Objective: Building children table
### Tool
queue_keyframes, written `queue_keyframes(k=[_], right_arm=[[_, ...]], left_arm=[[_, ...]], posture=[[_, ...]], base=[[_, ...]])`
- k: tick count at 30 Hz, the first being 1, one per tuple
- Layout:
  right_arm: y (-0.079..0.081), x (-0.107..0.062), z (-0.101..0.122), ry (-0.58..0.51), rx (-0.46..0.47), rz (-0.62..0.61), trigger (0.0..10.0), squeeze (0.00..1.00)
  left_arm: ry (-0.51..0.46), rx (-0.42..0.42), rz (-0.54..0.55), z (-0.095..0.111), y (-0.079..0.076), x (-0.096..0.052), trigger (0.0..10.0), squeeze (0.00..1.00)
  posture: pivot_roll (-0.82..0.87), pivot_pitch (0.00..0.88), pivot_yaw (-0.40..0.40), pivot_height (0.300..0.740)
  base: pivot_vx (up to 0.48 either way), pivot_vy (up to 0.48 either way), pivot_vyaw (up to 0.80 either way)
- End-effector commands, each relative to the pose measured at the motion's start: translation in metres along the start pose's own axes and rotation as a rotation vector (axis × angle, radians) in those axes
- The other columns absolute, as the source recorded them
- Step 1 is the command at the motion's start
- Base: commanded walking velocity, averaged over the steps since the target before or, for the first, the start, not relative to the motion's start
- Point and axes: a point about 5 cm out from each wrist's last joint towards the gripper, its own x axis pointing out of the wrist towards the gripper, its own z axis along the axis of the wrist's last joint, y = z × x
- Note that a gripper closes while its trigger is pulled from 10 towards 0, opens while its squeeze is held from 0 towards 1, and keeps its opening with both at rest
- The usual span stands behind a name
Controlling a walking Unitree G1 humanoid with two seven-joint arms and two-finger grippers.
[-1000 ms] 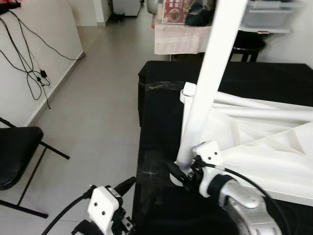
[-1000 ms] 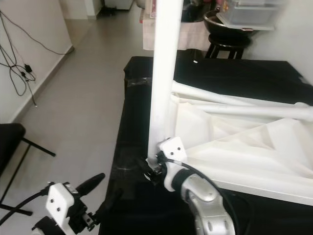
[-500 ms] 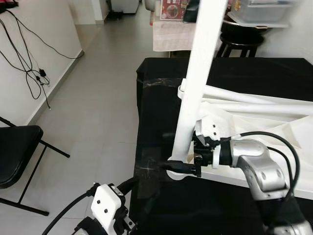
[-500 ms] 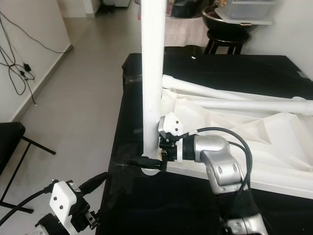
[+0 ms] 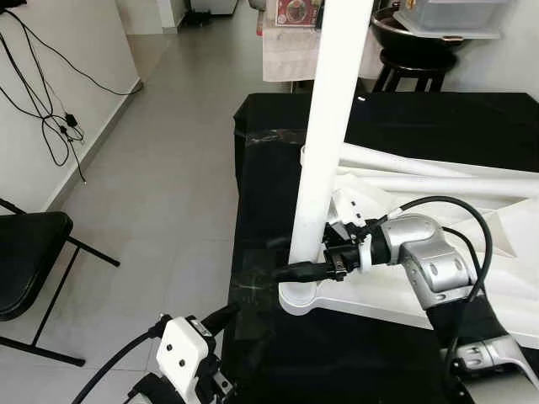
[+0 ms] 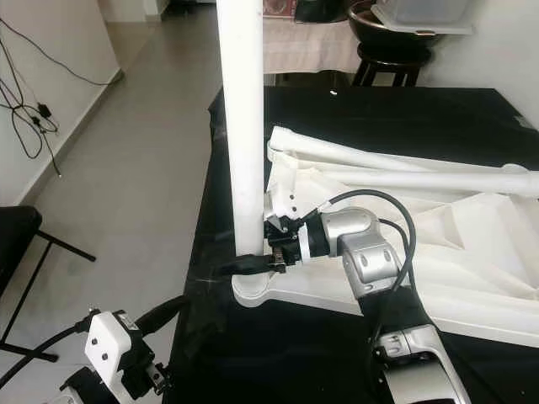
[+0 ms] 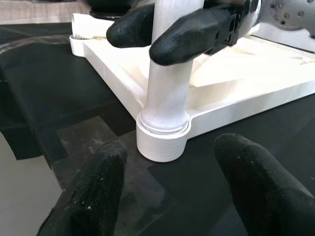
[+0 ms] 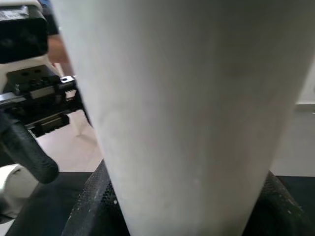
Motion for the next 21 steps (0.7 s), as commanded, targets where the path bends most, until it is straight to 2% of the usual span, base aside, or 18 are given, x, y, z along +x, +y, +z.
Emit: queue_keyframes(k=[1,2,4,6,7,9,10,12,13,14,15,21], right_arm=[[0.004,0.007,-0.006,-0.015,0.022,0.0,0.0,0.0],[0.005,0.006,-0.006,-0.021,0.019,-0.027,0.0,0.0],[0.011,-0.002,-0.007,-0.055,0.02,-0.217,0.0,0.0],[0.011,-0.002,-0.007,-0.055,0.02,-0.217,0.0,0.0],[0.014,-0.005,-0.008,-0.064,0.02,-0.293,0.0,0.0],[0.014,-0.005,-0.008,-0.064,0.02,-0.293,0.0,0.0],[0.018,0.001,-0.011,-0.115,0.073,-0.612,0.0,0.0],[0.018,0.001,-0.011,-0.115,0.073,-0.612,0.0,0.0],[0.056,0.019,-0.028,-0.005,0.056,-0.974,0.0,0.0],[0.056,0.019,-0.028,-0.005,0.056,-0.974,0.0,0.0],[0.058,0.019,-0.031,-0.003,0.072,-1.06,0.0,0.0],[0.054,0.026,-0.039,0.012,0.111,-1.029,0.0,0.0]], left_arm=[[0.008,-0.009,-0.009,0.0,-0.002,-0.002,10.0,0.0],[0.008,-0.009,-0.008,0.0,-0.002,-0.001,10.0,0.0],[0.005,-0.011,-0.008,-0.001,-0.001,-0.001,10.0,0.0],[0.005,-0.011,-0.008,-0.001,-0.001,-0.001,10.0,0.0],[0.004,-0.012,-0.009,-0.001,-0.001,0.0,10.0,0.0],[0.004,-0.012,-0.009,-0.001,-0.001,0.0,10.0,0.0],[0.003,-0.01,-0.008,-0.001,0.0,0.0,10.0,0.0],[0.003,-0.01,-0.008,-0.001,0.0,0.0,10.0,0.0],[0.002,-0.007,-0.004,-0.003,0.004,0.001,10.0,0.0],[0.002,-0.007,-0.004,-0.003,0.004,0.001,10.0,0.0],[0.005,-0.007,-0.009,-0.004,0.006,0.002,10.0,0.0],[0.008,-0.006,-0.019,-0.007,0.007,0.004,10.0,0.0]], posture=[[0.0,0.165,-0.013,0.74],[0.0,0.165,-0.013,0.74],[-0.01,0.162,-0.015,0.74],[-0.01,0.162,-0.015,0.74],[-0.01,0.162,-0.015,0.74],[-0.01,0.162,-0.015,0.74],[-0.02,0.157,-0.025,0.74],[-0.02,0.157,-0.025,0.74],[-0.05,0.146,0.011,0.74],[-0.05,0.146,0.011,0.74],[-0.04,0.127,0.002,0.74],[-0.04,0.114,-0.009,0.74]], base=[[0.0,0.0,0.0],[0.0,0.0,0.0],[0.0,0.0,0.0],[0.0,0.0,0.0],[0.0,0.0,0.0],[0.0,0.0,0.0],[0.0,0.0,0.0],[0.0,0.0,0.0],[0.0,0.0,0.0],[0.0,0.0,0.0],[0.0,0.0,0.0],[0.0,0.0,0.0]])
